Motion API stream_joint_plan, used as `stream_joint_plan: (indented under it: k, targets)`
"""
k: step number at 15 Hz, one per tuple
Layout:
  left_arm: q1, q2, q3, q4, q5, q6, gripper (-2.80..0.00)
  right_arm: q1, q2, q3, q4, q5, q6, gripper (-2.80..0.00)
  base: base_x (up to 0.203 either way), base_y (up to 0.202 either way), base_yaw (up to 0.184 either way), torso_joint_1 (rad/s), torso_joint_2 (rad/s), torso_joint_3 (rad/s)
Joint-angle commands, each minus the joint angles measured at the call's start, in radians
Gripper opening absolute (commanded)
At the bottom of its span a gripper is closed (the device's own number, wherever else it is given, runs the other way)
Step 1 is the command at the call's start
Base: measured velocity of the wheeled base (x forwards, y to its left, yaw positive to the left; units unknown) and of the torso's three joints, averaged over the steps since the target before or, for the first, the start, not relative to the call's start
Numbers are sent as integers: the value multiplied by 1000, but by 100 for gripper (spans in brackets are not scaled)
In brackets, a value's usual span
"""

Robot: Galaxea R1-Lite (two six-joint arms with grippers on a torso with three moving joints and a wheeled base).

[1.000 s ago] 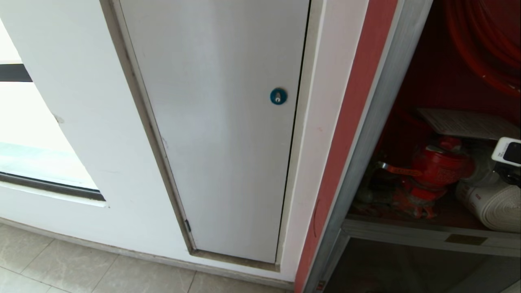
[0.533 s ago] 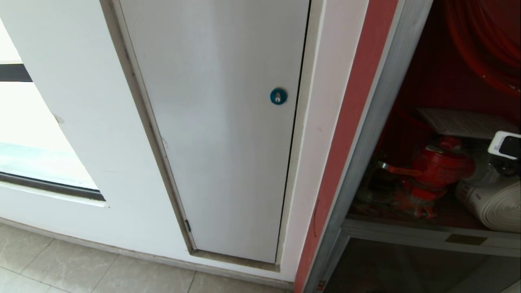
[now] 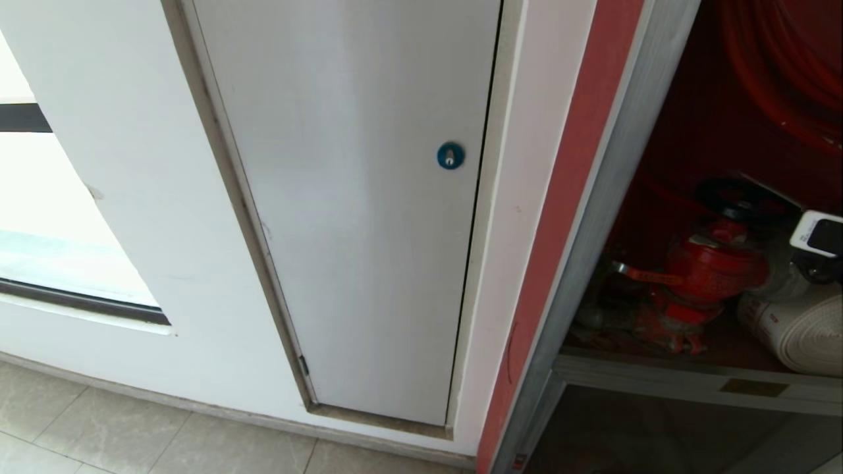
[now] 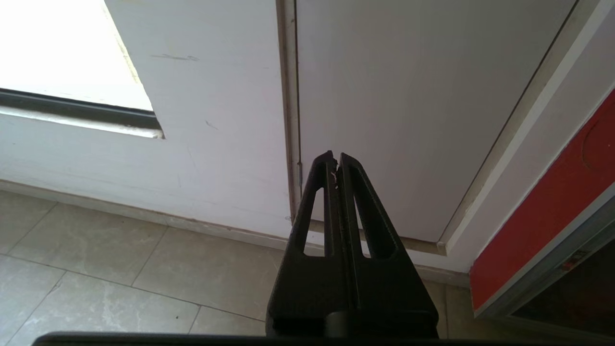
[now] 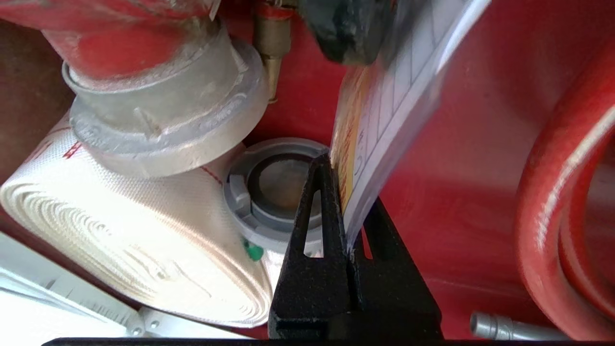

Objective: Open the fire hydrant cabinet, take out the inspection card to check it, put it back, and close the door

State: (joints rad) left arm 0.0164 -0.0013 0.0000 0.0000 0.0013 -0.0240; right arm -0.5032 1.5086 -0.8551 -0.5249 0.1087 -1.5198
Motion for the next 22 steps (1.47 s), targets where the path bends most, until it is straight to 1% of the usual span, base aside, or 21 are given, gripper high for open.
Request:
stream_joint_plan:
  k: [1, 5, 9, 16, 19, 22]
  targets:
    - [0, 1, 0, 0, 0, -1, -280, -2, -37, 21, -1, 3, -8, -280, 0, 0, 0, 0, 0, 0]
    - [0, 1, 0, 0, 0, -1, -280, -39, -113, 58, -1, 2, -8, -280, 0, 0, 0, 0, 0, 0]
    - [0, 1, 0, 0, 0, -1, -280, -84, -231, 105, 0, 4, -10, -280, 0, 0, 0, 0, 0, 0]
    - [0, 1, 0, 0, 0, -1, -280, -135, -485, 231, 5, 124, 2, -280, 0, 0, 0, 0, 0, 0]
    - [0, 1, 0, 0, 0, -1, -280, -142, -588, 307, 6, 190, 79, -280, 0, 0, 0, 0, 0, 0]
    - [0, 1, 0, 0, 0, -1, -280, -143, -626, 365, 6, 235, 172, -280, 0, 0, 0, 0, 0, 0]
